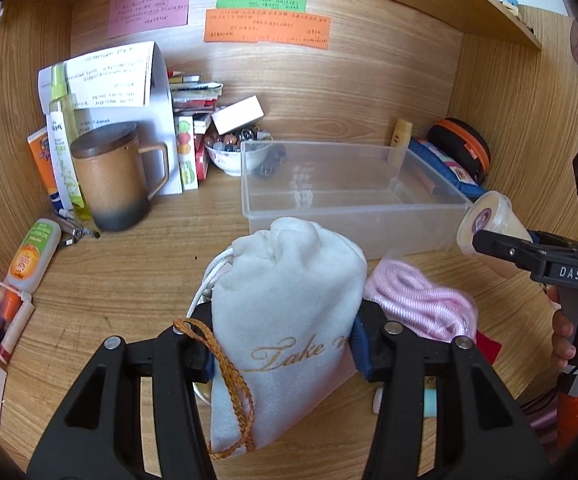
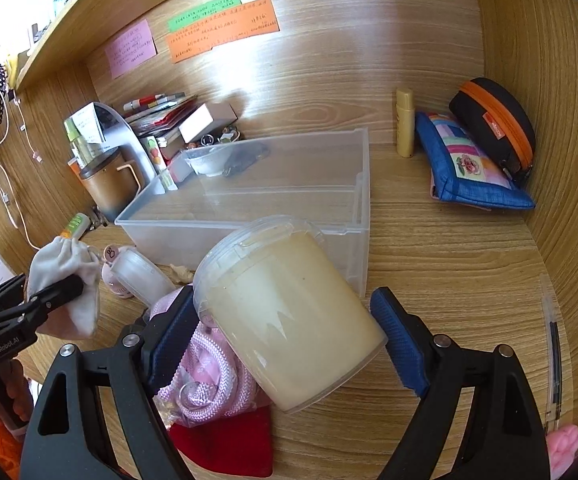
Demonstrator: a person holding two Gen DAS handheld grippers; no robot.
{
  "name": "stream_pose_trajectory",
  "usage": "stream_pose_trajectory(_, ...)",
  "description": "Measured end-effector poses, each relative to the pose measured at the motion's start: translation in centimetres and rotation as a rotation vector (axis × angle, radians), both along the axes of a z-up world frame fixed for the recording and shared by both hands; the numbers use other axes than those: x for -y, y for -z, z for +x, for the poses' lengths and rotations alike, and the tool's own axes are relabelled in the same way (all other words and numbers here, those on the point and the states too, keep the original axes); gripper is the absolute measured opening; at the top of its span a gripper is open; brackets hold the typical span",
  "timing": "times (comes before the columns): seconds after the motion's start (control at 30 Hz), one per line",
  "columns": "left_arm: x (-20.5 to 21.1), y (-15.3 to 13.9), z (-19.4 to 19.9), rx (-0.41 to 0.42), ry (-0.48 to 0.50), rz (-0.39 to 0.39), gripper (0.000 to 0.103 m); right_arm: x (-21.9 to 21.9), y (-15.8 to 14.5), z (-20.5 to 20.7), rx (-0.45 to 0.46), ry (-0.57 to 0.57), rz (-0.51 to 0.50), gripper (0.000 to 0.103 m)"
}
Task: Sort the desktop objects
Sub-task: 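Carry the white drawstring pouch with left gripper toward the clear bin while right gripper carries the cream jar, then lower the pouch into the bin and open left gripper while right gripper releases the jar inside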
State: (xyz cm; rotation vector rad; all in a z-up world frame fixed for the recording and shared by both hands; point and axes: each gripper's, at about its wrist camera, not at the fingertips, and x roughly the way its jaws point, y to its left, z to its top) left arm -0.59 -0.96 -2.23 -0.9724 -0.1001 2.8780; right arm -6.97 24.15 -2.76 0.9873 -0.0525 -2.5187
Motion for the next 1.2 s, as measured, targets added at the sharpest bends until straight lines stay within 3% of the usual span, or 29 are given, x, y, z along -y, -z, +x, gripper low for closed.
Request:
stream_pose_trajectory(0.5, 1.5, -2.8, -4.7, -0.035, 0.025, 0.071, 0.050, 0.1, -1.6, -0.9, -0.036, -0.014, -0.019, 0.084)
stream_pose_trajectory(1.03, 1.6, -2.0, -10.4, 0.052, 0.075, 0.191, 0.050, 0.9, -2.0, -3.1, -0.037, -0.041, -0.034, 0.084)
stream_pose_trajectory(1.2, 1.1, -1.8, -11.7, 0.065, 0.054, 0.163, 0.050, 1.2, -1.5, -4.1, -0.015, -0.049, -0.037, 0.084)
